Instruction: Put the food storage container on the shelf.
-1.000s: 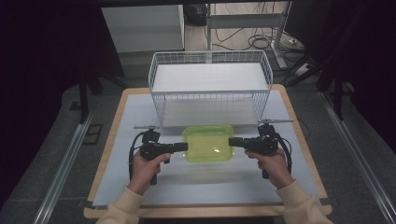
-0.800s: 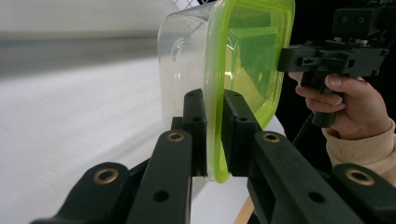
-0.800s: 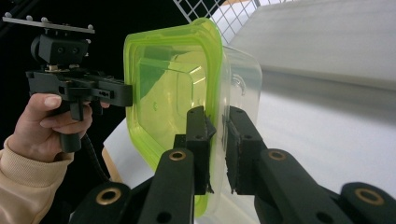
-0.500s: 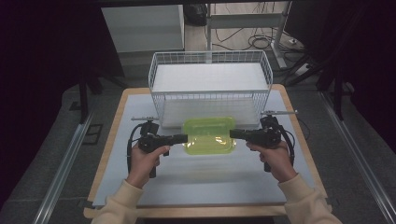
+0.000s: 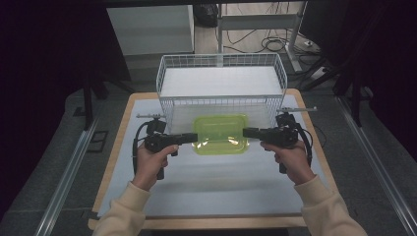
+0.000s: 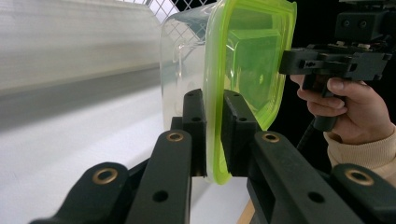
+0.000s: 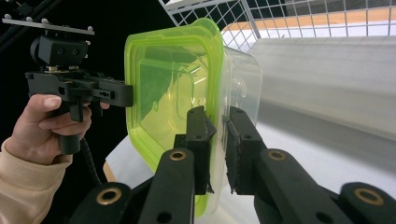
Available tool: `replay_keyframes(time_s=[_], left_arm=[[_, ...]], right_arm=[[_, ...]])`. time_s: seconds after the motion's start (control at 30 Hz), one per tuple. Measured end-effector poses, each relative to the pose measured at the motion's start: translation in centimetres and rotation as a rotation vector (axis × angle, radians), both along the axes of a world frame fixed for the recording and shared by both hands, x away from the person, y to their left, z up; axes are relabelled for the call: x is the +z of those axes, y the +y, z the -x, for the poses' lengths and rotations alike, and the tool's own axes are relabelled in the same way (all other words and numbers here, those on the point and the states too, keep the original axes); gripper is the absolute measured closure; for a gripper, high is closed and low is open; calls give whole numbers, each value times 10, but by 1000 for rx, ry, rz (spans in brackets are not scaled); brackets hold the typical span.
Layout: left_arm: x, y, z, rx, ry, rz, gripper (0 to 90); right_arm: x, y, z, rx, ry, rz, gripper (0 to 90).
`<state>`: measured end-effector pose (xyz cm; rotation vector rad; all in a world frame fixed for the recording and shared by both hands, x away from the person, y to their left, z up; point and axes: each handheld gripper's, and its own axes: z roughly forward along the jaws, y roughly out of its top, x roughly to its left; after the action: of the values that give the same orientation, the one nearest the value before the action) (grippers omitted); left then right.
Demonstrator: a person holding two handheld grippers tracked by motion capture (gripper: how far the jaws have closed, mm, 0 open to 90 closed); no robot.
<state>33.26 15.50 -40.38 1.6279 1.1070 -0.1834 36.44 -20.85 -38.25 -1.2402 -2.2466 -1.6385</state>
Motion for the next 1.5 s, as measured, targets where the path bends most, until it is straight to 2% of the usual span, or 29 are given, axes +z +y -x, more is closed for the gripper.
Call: replay_keyframes(time_s=[0.53, 1.5], left_arm=[[30, -3, -15, -1, -26, -8, 815], [59, 1, -39, -6, -58, -4, 814]], right_arm=[[26, -3, -10, -16, -28, -10, 811], [58, 1, -29, -34, -46, -15, 811]])
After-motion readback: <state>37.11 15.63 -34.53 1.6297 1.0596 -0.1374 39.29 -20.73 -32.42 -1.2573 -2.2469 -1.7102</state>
